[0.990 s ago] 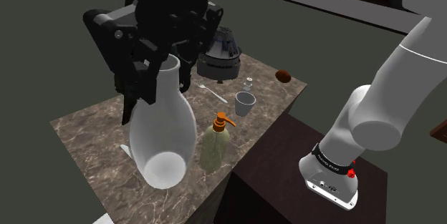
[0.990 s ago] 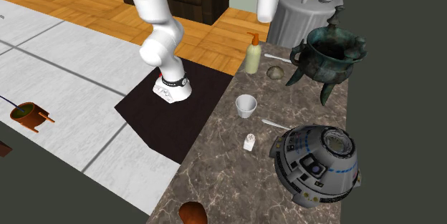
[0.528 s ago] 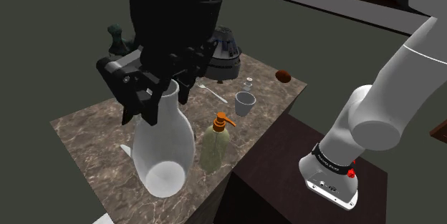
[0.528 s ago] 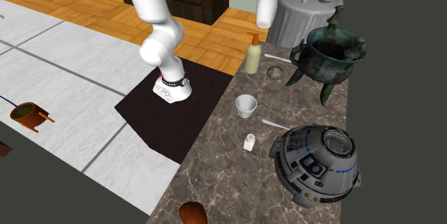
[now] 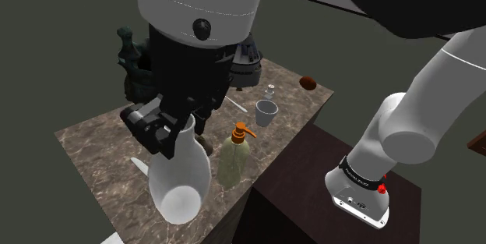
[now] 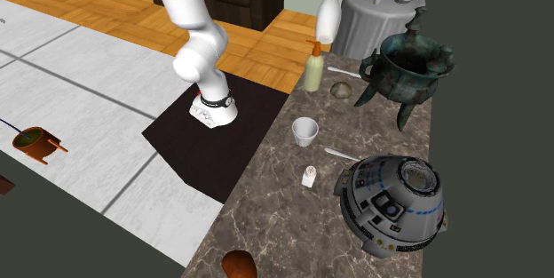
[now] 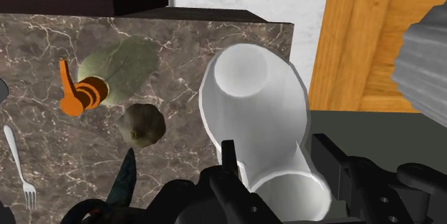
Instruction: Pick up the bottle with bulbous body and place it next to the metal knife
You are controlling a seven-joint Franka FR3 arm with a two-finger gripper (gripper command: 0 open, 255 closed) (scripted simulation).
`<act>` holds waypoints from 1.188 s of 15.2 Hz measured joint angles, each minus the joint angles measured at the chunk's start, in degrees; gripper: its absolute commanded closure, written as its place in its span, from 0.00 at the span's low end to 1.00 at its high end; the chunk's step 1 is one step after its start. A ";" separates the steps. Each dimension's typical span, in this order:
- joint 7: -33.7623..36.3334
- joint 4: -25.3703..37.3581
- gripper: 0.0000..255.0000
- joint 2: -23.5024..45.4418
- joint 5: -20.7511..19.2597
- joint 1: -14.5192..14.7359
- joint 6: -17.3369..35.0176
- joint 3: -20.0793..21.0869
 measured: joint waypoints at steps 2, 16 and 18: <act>0.22 -1.16 1.00 0.37 -0.35 -0.02 1.38 0.05; 2.63 -10.65 1.00 2.12 -2.39 0.14 11.72 0.53; 3.46 -11.48 1.00 2.96 -3.26 0.27 12.96 0.73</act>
